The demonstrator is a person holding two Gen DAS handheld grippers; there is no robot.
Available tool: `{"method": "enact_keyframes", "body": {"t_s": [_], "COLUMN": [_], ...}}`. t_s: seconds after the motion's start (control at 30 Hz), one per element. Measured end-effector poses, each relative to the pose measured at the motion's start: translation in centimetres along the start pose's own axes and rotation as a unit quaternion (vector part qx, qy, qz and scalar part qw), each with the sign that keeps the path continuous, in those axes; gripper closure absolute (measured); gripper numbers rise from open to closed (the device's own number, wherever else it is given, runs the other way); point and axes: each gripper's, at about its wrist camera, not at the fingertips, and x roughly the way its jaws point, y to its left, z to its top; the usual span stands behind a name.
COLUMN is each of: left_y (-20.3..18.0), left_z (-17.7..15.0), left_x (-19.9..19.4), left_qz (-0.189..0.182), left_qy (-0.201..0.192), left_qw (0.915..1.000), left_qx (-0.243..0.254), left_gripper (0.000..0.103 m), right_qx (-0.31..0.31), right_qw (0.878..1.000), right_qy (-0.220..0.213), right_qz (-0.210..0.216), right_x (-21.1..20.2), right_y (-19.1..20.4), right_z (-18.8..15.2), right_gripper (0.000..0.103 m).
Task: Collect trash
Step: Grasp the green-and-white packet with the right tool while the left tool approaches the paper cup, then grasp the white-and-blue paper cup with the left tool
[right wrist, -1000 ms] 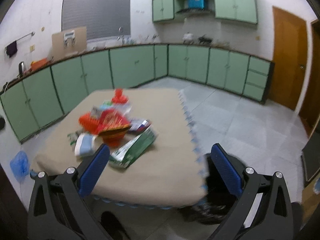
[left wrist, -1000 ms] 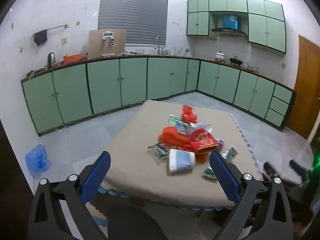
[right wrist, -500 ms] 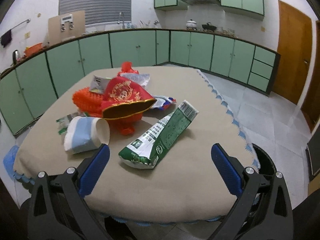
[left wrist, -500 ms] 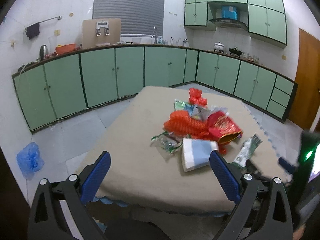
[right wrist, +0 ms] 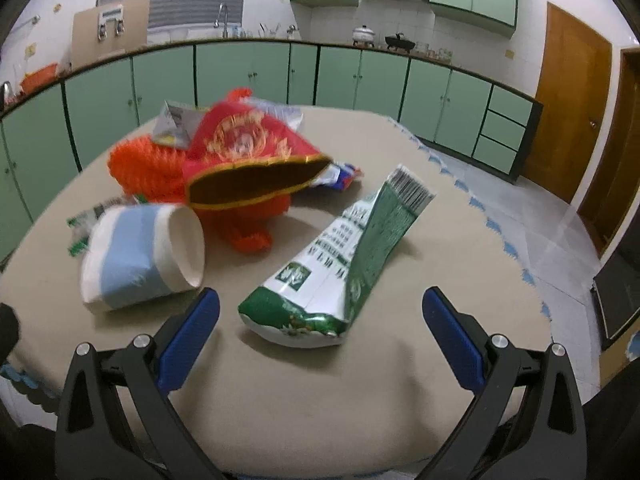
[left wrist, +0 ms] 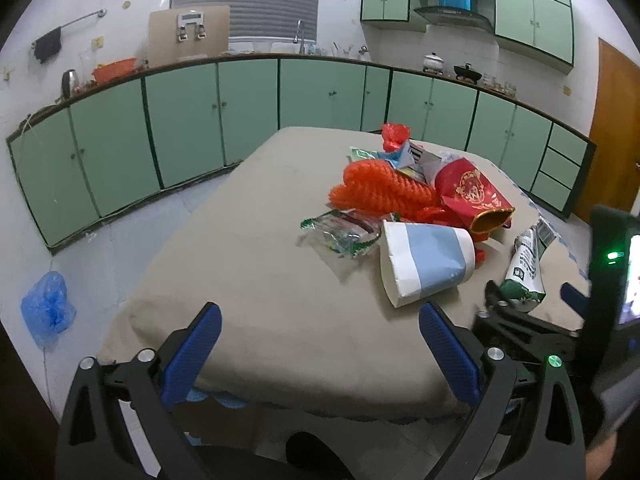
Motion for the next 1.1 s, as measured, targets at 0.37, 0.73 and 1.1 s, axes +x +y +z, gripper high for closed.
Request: {"method": "enact_keyframes", "body": {"t_s": [0.37,0.73,1.1], "left_y": [-3.6,-6.1,-7.7], "left_z": [0.0,-0.2,-0.2], "left_x": [1.9,3.1,4.3], "left_qz": [-0.025,-0.028,-0.028], "left_qy": [0.012,0.019,0.021], "left_qw": [0.9996,0.9992,0.9991], "left_qx": [0.01,0.022,0.023], "left_gripper": [0.006,0.006,0.006], "right_qx": [0.02,0.006,-0.012], "right_qw": [0.999,0.999,0.998], "right_qy": [0.005,-0.031,-0.015], "right_qz": [0.025,-0.01,0.056], "right_x": [0.9,1.5,1.9], "right_y": [-5.5,-8.1,-10.4], "right_z": [-0.6,-0.7,-0.8], "right_gripper": [0.047,0.013,0.054]}}
